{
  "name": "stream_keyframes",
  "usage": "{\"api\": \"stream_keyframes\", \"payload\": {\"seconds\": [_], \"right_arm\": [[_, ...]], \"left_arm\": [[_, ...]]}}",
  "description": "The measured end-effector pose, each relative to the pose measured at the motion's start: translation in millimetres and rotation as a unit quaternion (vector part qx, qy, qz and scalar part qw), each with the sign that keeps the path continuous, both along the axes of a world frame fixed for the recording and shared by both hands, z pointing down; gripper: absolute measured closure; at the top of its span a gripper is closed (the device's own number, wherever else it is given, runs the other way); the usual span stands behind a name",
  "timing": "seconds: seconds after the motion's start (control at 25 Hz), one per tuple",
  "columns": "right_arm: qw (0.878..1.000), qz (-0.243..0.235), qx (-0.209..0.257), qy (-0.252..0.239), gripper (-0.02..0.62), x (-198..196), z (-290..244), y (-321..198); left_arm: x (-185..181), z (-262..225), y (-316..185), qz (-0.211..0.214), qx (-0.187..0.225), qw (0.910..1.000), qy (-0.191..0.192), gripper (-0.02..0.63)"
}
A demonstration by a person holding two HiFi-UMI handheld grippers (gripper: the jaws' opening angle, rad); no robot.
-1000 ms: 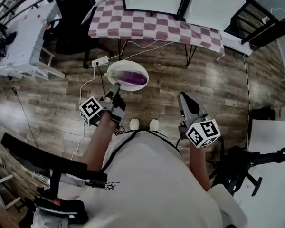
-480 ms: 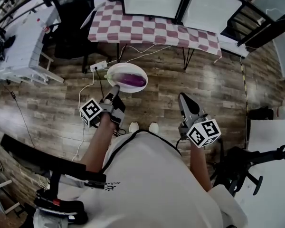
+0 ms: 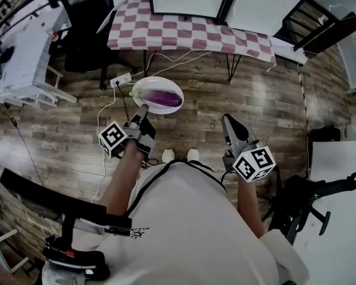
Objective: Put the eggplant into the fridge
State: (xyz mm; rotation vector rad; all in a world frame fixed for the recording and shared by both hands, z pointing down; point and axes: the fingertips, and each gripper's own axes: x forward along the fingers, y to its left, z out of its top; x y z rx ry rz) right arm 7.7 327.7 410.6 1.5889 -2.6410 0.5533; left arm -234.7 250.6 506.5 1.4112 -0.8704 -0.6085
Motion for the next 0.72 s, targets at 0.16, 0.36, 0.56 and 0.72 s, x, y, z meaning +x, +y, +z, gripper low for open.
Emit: {"api": "stream_keyframes", "payload": {"seconds": [0.16,0.36,0.56,0.72], "right_arm": [[1.0,0.002,-0.002,0.015,0.588,-11,6,4],[1.0,0.008,-0.001,0.011,0.589,-21,7,2],[1.0,0.004,-0.003,0.016,0.589,-34,6,0],[1.0,0.0,-0.005,0.018,0.589,-37,9,1]], "left_arm": [[-8,3,2,0.005,0.0,1.0,-0.001,0.584],[-19,7,3,0.006,0.0,1.0,-0.002,0.584],[-32,10,1,0.005,0.0,1.0,-0.002,0.584],[-34,7,0,0.004,0.008,1.0,0.001,0.584]]}}
